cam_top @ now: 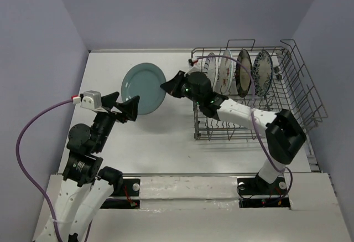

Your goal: Load the plates into the dish rack

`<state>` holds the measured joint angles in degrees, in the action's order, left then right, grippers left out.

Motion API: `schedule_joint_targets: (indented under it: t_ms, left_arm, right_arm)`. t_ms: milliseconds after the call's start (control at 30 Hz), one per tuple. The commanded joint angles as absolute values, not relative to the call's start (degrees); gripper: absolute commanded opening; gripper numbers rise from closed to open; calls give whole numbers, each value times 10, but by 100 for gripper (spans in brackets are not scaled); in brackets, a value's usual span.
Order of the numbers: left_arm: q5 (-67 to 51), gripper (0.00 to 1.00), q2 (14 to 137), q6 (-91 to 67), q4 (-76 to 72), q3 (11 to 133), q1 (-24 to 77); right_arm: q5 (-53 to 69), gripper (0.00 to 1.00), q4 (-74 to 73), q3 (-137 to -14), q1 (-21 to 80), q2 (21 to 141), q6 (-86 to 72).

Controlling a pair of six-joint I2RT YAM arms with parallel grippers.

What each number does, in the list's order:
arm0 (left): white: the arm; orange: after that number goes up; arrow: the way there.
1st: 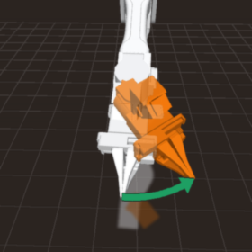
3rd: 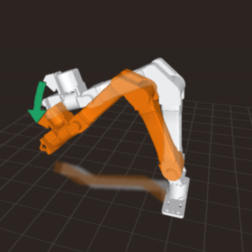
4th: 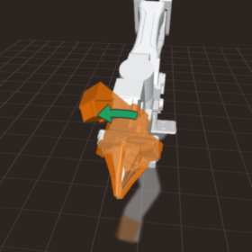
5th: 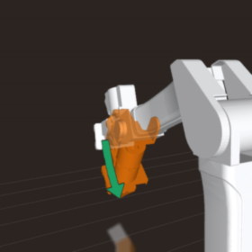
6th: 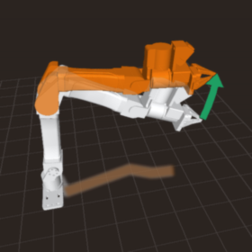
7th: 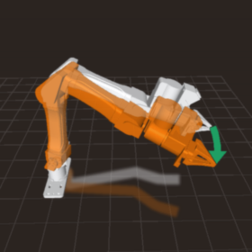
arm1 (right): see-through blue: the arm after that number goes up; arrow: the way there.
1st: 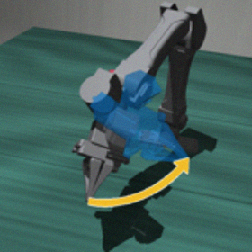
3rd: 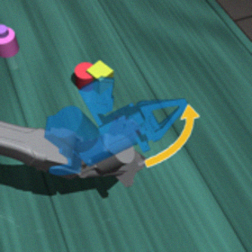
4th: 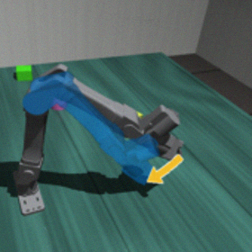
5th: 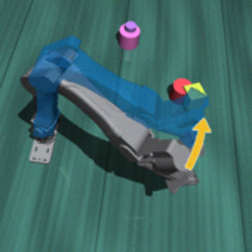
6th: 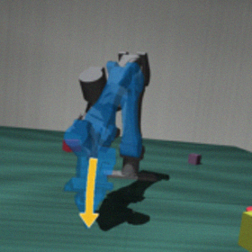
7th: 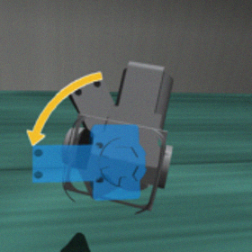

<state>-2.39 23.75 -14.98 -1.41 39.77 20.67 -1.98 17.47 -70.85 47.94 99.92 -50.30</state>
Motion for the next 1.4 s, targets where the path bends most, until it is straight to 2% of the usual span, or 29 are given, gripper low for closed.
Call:
schedule_joint_targets:
  t_ms: [0, 133, 300, 500, 800, 1067, 1367]
  left_arm:
    - [-6, 99, 221, -122, -28, 390, 224]
    - [17, 99, 212, -120, -18, 385, 240]
    - [17, 99, 202, -117, -18, 385, 258]
    - [25, 99, 196, -115, -16, 384, 271]
    - [23, 99, 200, -117, -16, 384, 275]
    - [25, 99, 206, -119, -16, 383, 275]
    - [25, 99, 209, -118, -16, 382, 275]
  right_arm:
    - [41, 7, 273, -705, 434, 887, -496]
    - [34, 7, 170, -700, 390, 784, -424]
    - [16, 7, -52, -743, 316, 645, -337]
    - [-66, 7, -273, -847, 299, 587, -251]
    - [-153, 7, -466, -965, 299, 561, -198]
    - [-208, 7, -533, -995, 299, 583, -157]
    - [-245, 7, -518, -971, 299, 611, -128]
